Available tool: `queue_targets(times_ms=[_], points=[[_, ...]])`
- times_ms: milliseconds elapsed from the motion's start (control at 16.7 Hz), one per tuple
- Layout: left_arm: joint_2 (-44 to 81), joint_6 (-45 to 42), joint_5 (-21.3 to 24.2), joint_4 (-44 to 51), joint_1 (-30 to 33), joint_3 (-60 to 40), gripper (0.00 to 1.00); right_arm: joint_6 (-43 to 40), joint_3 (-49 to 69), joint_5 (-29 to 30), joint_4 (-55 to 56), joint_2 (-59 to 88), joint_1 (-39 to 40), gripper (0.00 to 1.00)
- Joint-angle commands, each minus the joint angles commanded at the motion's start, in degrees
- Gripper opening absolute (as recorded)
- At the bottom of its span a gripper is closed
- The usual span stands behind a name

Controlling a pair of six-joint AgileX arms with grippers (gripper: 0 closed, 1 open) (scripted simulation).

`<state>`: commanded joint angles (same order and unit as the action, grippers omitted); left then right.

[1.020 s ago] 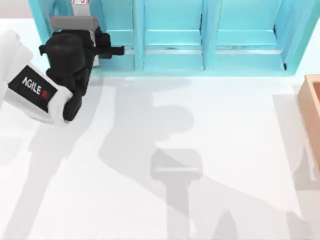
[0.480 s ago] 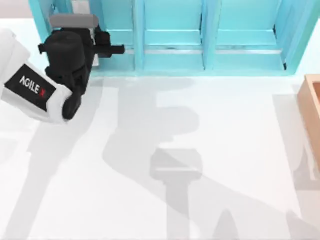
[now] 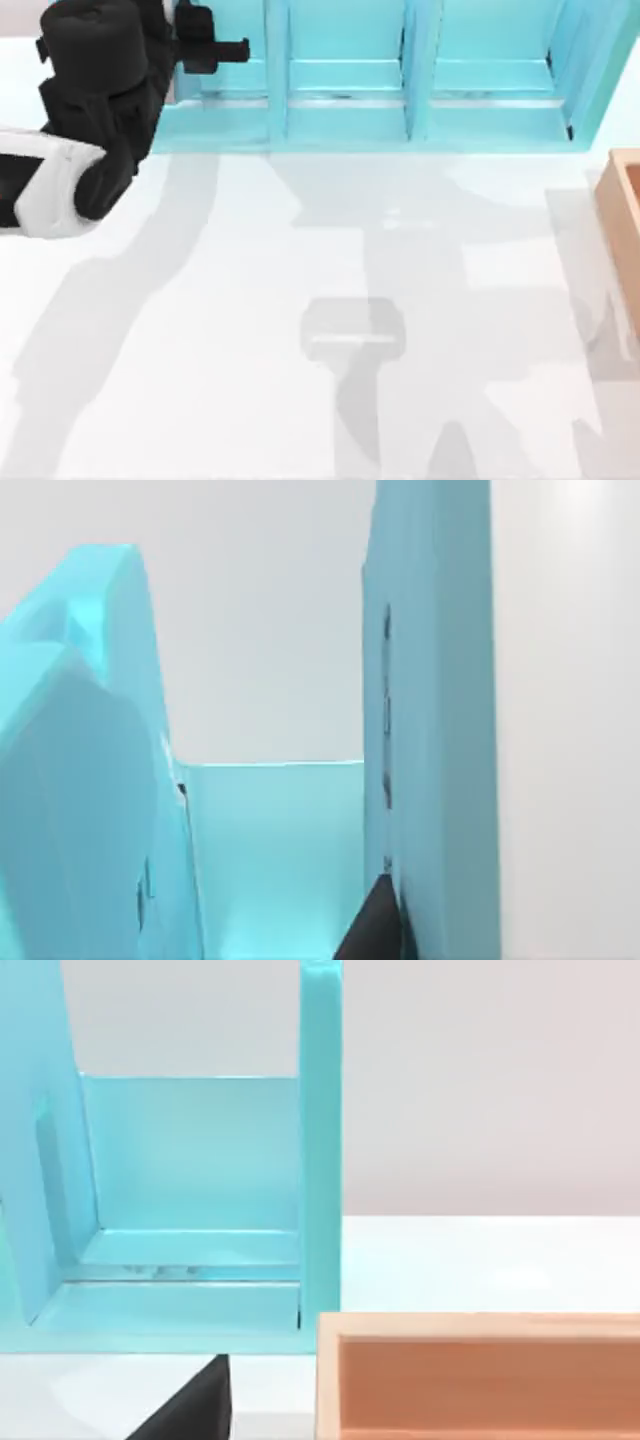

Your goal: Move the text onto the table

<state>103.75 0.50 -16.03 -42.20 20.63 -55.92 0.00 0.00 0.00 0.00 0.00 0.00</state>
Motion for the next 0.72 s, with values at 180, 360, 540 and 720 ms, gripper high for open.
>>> queue_targets(times_ms=[180, 360, 540, 720], points=[[-14.4, 0.2, -2.5, 8.0, 2.2, 5.6, 0.00, 0.0, 0.0, 0.0, 0.0, 0.0, 0.0, 1.00], [-26.2, 0.4, -4.9, 14.9, 4.1, 10.3, 0.00, 0.0, 0.0, 0.0, 0.0, 0.0, 0.0, 1.00], [-33.1, 0.6, -6.4, 19.4, 5.4, 13.4, 0.00, 0.0, 0.0, 0.0, 0.0, 0.0, 0.0, 1.00], [-34.7, 0.6, -6.8, 20.6, 5.8, 14.1, 0.00, 0.0, 0.0, 0.0, 0.0, 0.0, 0.0, 1.00]])
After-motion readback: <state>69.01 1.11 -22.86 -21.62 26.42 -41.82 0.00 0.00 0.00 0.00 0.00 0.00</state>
